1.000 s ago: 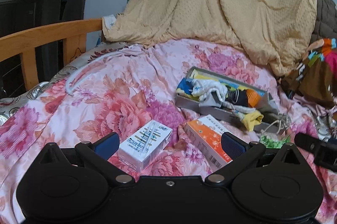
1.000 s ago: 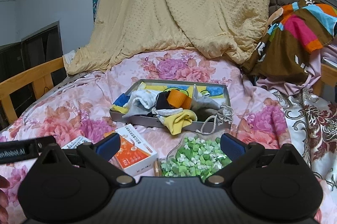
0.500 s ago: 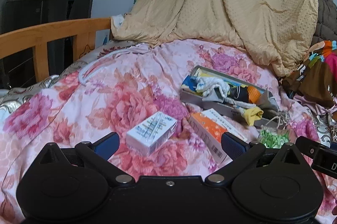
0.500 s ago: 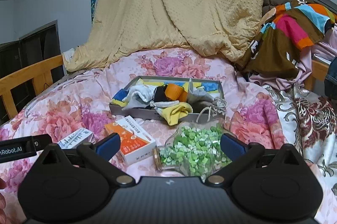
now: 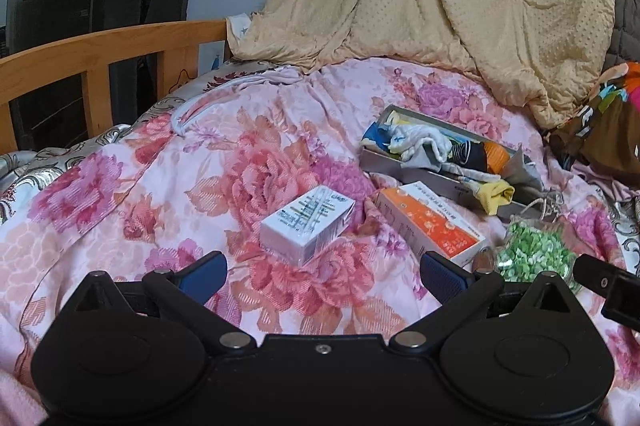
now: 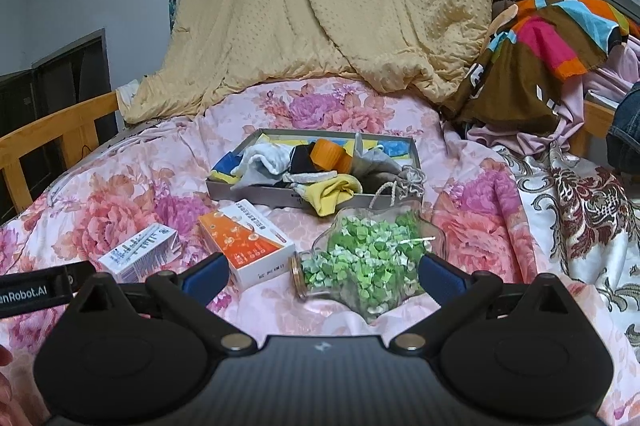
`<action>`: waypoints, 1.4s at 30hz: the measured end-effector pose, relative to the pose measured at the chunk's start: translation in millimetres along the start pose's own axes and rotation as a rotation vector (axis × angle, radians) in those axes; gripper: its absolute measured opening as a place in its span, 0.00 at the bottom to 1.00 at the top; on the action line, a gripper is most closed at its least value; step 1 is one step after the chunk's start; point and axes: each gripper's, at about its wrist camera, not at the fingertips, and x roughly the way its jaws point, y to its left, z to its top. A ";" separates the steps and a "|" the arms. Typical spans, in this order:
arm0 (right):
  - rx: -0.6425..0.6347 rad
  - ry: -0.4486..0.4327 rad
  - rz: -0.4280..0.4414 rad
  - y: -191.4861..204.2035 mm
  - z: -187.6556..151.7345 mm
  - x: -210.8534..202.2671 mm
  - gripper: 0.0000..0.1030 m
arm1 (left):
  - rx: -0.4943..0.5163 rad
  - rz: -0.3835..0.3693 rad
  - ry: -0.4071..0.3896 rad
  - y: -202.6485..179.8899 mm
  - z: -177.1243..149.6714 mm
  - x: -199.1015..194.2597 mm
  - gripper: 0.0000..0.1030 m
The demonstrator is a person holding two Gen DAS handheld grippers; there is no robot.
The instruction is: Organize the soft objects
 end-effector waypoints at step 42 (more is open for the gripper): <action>-0.040 0.072 -0.011 7.0 -8.9 7.1 1.00 | 0.012 0.018 -0.013 0.7 -3.7 -4.5 0.99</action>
